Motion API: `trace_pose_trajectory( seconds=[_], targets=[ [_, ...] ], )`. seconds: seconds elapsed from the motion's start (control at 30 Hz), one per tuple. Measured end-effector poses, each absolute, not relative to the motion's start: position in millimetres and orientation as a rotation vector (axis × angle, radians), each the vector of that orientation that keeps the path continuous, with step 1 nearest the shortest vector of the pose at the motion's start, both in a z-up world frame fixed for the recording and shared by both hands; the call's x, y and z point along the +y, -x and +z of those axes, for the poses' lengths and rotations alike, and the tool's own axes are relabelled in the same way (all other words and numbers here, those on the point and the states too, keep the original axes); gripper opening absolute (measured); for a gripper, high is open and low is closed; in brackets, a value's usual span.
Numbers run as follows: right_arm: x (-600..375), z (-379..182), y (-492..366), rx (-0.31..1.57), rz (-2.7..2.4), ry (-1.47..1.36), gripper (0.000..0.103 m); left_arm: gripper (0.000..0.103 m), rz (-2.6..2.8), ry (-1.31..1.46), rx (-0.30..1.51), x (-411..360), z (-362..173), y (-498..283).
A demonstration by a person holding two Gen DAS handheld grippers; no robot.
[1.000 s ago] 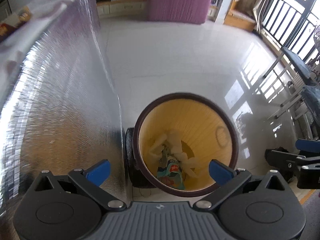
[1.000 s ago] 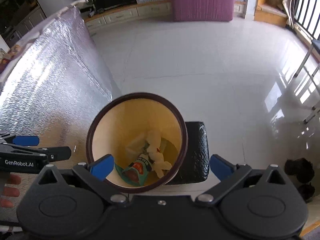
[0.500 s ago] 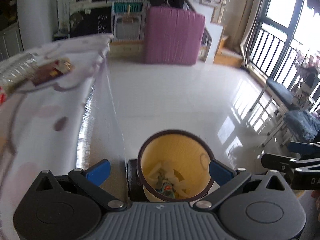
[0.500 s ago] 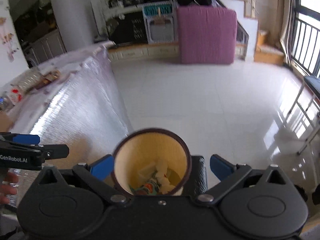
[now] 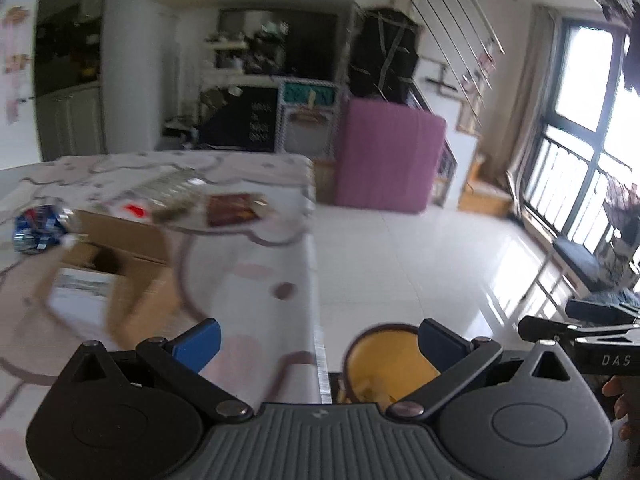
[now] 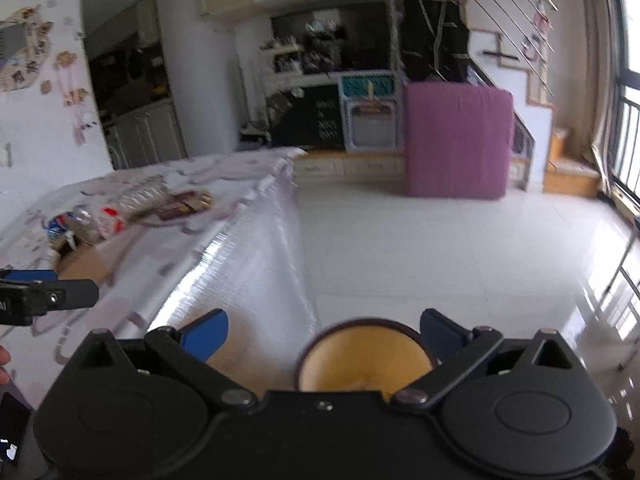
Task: Collect trash
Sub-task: 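Withdraw both open grippers from the wastebasket back toward the table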
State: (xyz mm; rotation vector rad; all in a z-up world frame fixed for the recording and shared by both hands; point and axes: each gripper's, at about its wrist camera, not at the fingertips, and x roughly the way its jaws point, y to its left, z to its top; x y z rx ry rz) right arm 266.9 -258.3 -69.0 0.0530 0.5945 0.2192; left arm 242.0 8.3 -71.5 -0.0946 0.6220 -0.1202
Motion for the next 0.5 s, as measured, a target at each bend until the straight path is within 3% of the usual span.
trace_pose_trajectory(
  seconds=[0.5],
  targets=[
    [-136, -68, -276, 0.477, 0.415, -0.030, 0.103, 0.103, 0.123, 0.101, 0.520, 157, -46, -217]
  ],
)
